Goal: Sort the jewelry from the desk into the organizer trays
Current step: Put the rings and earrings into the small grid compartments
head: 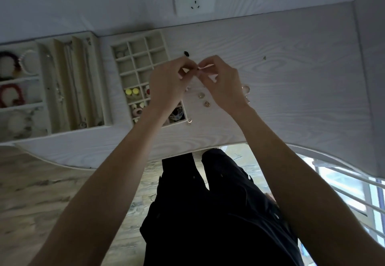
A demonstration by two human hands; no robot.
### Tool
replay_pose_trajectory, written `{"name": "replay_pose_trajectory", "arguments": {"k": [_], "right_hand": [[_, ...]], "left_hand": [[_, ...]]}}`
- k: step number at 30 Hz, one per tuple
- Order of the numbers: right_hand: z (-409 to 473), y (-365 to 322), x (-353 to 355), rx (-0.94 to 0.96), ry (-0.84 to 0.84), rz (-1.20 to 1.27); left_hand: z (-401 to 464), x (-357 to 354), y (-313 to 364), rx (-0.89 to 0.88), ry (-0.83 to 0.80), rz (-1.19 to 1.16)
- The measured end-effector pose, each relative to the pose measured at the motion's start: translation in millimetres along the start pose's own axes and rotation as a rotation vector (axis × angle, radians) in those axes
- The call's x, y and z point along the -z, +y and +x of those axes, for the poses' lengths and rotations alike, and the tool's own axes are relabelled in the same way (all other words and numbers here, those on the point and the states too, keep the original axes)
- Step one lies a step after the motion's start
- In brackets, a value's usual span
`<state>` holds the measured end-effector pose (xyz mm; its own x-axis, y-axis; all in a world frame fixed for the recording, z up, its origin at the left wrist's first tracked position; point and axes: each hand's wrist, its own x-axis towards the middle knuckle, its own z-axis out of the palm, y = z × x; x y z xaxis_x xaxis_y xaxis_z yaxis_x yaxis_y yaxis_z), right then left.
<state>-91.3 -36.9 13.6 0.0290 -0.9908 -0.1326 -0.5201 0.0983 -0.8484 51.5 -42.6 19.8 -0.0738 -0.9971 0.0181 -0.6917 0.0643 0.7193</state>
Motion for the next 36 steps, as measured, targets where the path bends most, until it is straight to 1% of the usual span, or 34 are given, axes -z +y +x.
{"name": "replay_pose_trajectory", "arguments": {"k": [4,5,7,8,11,14,17,19,22,24,27,31,36], "right_hand": [[12,-25,-29,-0.03,-0.108,0.173],[15,-29,-38,-0.039,-0.128,0.198],[22,-39,-60,-0.021,-0.161,0.169],[24,-44,-67,0.001,-0.168,0.128],[30,-56,-95,0.114,-0.2,-0.096],[31,-64,-123,0.203,-0.224,-0.296],[32,-65,-142,0.293,-0.211,-0.476],[30,-65,-144,0.324,-0.18,-0.494],[29,-56,-133,0.325,-0.049,-0.48],[28,-48,-127,0.326,0.002,-0.517],[23,-42,-125,0.358,-0.014,-0.541],[23,-47,-133,0.388,-0.019,-0.541],[26,-52,-139,0.48,-0.011,-0.671]], "left_hand": [[-16,29,-22,0.126,0.128,-0.155],[-19,37,-29,0.155,0.142,-0.166],[-25,57,-48,0.196,0.167,-0.137],[-27,63,-58,0.21,0.165,-0.072],[-37,84,-87,0.252,0.152,0.226],[-42,94,-104,0.23,0.105,0.355],[-42,97,-112,0.235,0.078,0.357],[-41,97,-114,0.238,0.078,0.327],[-41,95,-116,0.224,0.082,0.334],[-41,94,-120,0.223,0.072,0.33],[-41,93,-124,0.236,0.053,0.292],[-40,93,-123,0.232,0.074,0.285],[-39,94,-123,0.224,0.063,0.285]]}}
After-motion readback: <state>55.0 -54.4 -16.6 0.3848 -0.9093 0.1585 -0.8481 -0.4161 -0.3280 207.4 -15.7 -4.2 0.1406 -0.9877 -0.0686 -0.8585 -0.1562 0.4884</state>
